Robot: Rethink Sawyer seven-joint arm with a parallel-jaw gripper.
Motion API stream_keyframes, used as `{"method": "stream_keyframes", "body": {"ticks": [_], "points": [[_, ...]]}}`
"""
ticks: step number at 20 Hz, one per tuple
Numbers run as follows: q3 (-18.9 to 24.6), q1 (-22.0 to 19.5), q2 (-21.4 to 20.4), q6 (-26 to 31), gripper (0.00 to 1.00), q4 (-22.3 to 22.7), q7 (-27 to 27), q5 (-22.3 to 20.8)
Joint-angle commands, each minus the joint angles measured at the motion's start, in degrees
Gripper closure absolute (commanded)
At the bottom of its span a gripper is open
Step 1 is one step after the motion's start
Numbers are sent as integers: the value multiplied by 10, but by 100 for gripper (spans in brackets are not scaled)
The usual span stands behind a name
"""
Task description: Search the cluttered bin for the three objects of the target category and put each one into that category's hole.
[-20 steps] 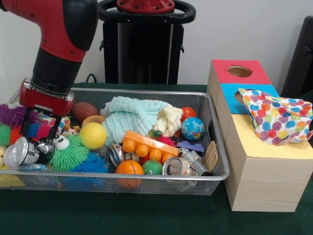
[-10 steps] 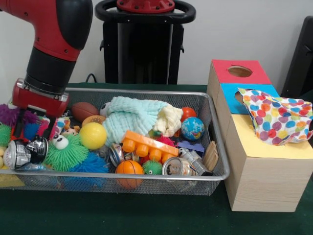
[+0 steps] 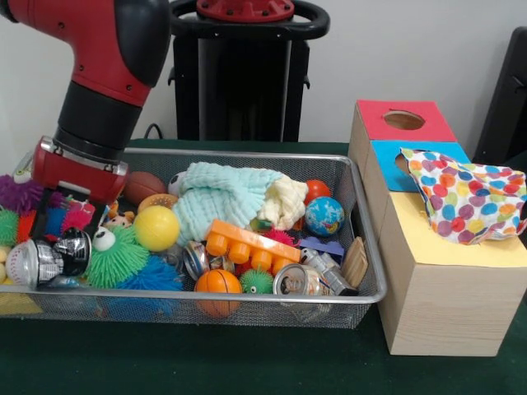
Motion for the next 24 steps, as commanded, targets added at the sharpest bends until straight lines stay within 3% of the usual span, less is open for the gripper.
{"method": "stream_keyframes", "body": {"ticks": [1,3,5,8,11,21,24], "points": [[-14,29,31,-75,0,38,114,-4],[-12,26,39,-80,0,41,116,-2],[36,-10,33,-8,0,50,92,-8],[78,-46,16,45,0,69,50,-26],[103,-75,17,62,0,84,31,-37],[103,-102,45,71,0,98,40,-35],[113,-116,56,96,0,105,37,-27]]}}
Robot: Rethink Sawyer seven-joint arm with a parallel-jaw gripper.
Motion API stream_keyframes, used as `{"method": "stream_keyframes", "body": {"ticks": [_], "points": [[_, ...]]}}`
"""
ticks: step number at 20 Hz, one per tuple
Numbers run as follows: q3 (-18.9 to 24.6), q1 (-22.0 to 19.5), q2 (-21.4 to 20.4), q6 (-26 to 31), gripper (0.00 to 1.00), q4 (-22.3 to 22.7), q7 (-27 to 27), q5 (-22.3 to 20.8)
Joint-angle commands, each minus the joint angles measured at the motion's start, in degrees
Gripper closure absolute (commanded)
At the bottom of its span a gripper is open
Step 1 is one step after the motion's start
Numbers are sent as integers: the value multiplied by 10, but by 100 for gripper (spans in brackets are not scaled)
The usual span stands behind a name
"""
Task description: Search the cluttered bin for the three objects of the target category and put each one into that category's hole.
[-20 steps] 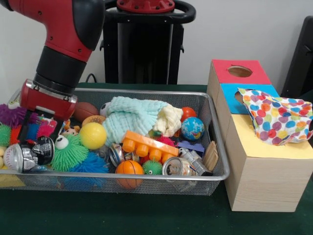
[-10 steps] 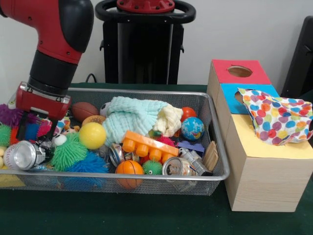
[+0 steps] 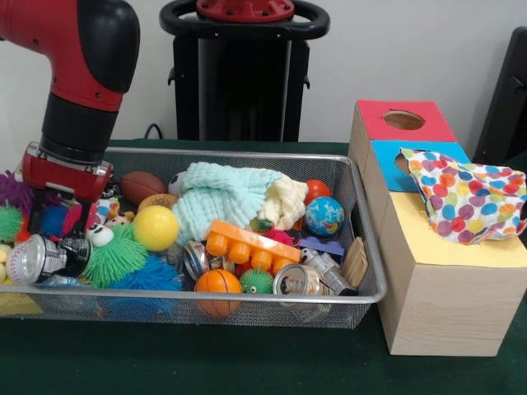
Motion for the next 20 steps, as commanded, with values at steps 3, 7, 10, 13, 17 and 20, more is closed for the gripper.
{"method": "stream_keyframes", "body": {"ticks": [3,7,10,13,17,20], "points": [[70,-33,64,102,0,57,38,-18],[66,-28,78,111,0,54,50,-4],[65,-23,78,110,0,55,57,0],[69,-25,76,113,0,58,56,1],[67,-22,74,107,0,69,73,11],[45,-1,64,48,0,78,93,0]]}}
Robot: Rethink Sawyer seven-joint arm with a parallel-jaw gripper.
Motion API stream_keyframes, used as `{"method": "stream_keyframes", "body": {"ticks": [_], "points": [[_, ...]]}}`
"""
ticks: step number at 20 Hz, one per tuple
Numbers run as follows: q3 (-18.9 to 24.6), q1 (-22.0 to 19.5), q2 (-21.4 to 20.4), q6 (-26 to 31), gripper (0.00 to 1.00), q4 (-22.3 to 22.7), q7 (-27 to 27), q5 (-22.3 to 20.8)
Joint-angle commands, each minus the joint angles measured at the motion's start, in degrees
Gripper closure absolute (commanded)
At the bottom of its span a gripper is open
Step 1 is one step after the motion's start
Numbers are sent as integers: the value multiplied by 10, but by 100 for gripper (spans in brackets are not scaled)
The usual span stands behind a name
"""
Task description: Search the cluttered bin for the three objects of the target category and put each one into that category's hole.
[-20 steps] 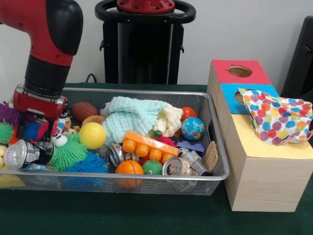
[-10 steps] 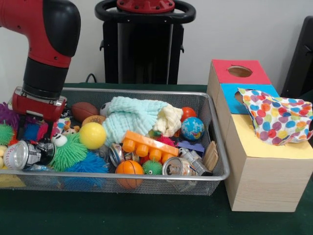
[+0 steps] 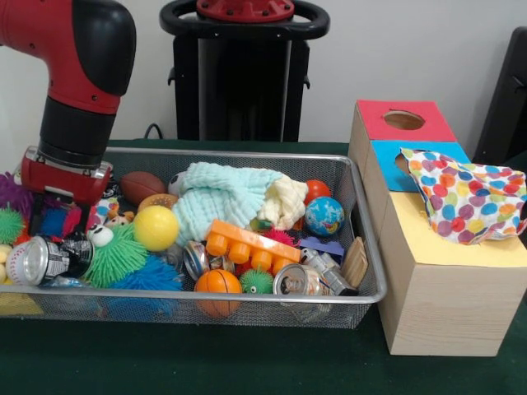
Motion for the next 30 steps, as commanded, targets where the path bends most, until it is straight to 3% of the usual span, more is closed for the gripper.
{"method": "stream_keyframes", "body": {"ticks": [1,9,13,14,30], "points": [[22,18,59,30,0,80,98,-5],[1,35,57,-22,0,86,126,5],[6,35,60,-9,0,90,130,19],[2,39,61,-12,100,91,131,22],[13,29,48,19,100,98,112,25]]}}
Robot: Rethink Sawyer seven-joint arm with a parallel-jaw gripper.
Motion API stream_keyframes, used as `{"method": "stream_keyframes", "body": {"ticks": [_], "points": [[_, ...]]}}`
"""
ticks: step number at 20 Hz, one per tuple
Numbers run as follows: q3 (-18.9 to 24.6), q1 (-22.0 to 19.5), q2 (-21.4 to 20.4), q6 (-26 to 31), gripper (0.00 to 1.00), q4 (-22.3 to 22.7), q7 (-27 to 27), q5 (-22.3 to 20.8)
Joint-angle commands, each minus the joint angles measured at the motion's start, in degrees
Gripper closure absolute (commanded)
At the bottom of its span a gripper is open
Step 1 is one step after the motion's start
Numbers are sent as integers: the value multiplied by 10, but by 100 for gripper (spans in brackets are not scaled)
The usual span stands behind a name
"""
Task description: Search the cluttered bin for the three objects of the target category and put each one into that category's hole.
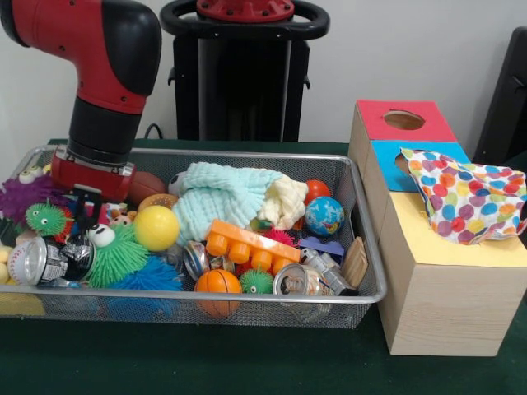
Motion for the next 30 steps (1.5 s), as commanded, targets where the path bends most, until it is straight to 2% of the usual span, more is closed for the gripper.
{"method": "stream_keyframes", "body": {"ticks": [1,9,12,14,18,22,27,30], "points": [[33,0,39,49,100,66,111,16],[24,29,-11,99,100,83,108,40],[50,15,-37,108,100,90,106,46],[53,21,-52,105,100,84,95,38],[60,33,-83,183,100,72,77,56],[47,65,-126,248,100,80,87,78],[54,89,-128,246,100,99,125,105],[48,101,-119,236,100,94,135,114]]}}
